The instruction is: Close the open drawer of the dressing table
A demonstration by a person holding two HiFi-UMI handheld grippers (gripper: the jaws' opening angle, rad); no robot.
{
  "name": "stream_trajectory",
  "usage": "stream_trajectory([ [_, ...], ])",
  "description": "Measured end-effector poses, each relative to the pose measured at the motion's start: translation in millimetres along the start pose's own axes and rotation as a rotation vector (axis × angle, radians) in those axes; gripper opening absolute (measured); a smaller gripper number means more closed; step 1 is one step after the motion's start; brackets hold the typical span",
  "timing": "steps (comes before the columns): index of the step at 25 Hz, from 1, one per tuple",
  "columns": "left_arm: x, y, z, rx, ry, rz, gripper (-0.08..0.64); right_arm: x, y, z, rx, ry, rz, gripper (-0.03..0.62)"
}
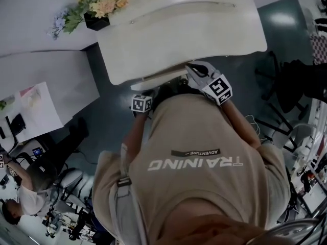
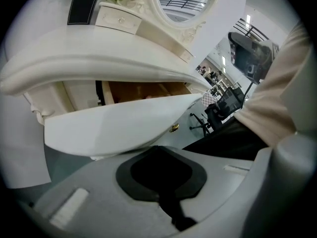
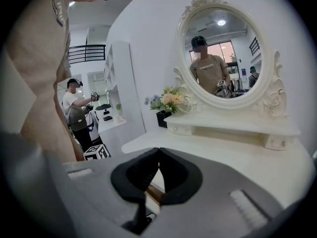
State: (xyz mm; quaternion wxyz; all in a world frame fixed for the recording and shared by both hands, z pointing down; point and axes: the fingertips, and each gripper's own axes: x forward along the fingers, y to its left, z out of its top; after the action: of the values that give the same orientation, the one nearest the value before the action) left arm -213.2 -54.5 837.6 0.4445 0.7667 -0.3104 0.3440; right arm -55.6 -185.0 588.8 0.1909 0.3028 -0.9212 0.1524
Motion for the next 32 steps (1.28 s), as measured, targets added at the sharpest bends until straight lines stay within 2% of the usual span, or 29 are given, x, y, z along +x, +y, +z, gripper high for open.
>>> stream_trajectory([
  [8,3,22,21,-0.005,0.039,-0.013,0.006,9,-25,-1,0.072,0.000,-0.059,-0.002],
  [18,-6,46,53,0.029,0.007,-0.026,0.006,43,-24,14,0.079,-0.011,-0.062,-0.002],
  [22,-6,53,63,0.037,-0.029,-0.030,0.006,49,-21,16,0.052,-0.001,-0.073,-0.002],
  [29,-7,60,70,0.060,-0.059,-0.025,0.006,43,-20,16,0.072,-0.007,-0.112,-0.002],
  [32,-9,61,72,0.048,-0.061,-0.016,0.006,39,-20,17,0.064,-0.026,-0.119,-0.002],
])
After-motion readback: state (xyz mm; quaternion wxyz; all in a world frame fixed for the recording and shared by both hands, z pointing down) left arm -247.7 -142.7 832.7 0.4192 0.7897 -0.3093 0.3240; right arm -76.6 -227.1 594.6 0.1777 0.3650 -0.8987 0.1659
